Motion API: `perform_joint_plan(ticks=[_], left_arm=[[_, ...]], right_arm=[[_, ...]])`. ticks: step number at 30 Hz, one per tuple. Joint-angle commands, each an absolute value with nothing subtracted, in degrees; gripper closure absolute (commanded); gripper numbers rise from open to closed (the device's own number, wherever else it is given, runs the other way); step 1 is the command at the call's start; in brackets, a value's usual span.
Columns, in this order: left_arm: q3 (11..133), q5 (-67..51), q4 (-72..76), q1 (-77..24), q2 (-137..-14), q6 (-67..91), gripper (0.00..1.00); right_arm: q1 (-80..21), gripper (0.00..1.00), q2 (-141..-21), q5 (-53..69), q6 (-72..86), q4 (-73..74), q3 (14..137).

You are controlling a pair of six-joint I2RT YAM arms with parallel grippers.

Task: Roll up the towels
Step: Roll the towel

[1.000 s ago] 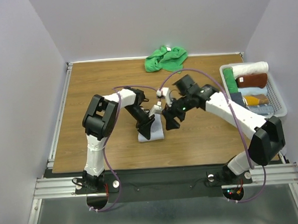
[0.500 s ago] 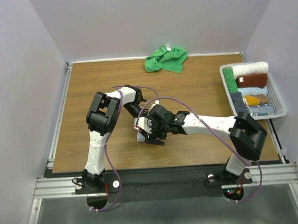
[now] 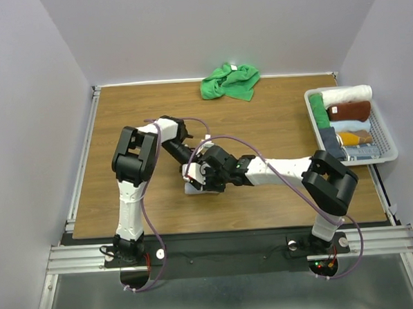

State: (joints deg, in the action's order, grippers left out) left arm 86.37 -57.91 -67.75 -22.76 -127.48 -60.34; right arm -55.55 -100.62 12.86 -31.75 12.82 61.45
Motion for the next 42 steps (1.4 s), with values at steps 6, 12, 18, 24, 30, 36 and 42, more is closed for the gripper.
perform_joint_plan(ticks=[6, 12, 18, 24, 30, 36, 42], left_arm=[[83.4, -50.6, -59.1, -16.4, -115.9, -62.7, 0.24], [84.7, -51.2, -57.6, -7.9, -109.1, -61.7, 0.24], [72.2, -47.0, -39.4, -4.0, -92.9, -52.2, 0.22], [52.1, -34.8, -24.9, -13.1, -72.1, -54.2, 0.14], [33.9, -20.2, -12.8, -31.9, -55.4, -55.5, 0.05], [29.5, -12.7, -7.0, -43.2, -55.5, -55.5, 0.04], [26.1, -7.2, -0.3, -50.6, -59.2, -57.8, 0.03]], right_arm=[[-53.0, 0.99, -103.7, 27.9, -31.3, 23.1, 64.8], [-47.6, 0.99, -107.0, 38.0, -28.2, 28.6, 69.9], [-42.6, 0.99, -114.5, 47.5, -24.0, 33.4, 77.0], [-39.9, 0.99, -121.3, 56.9, -21.5, 38.9, 84.5], [-37.6, 0.99, -125.4, 64.4, -19.8, 40.8, 86.8], [-37.1, 0.99, -128.4, 68.7, -19.0, 42.5, 88.5], [-36.7, 1.00, -130.9, 71.0, -20.0, 44.9, 89.6]])
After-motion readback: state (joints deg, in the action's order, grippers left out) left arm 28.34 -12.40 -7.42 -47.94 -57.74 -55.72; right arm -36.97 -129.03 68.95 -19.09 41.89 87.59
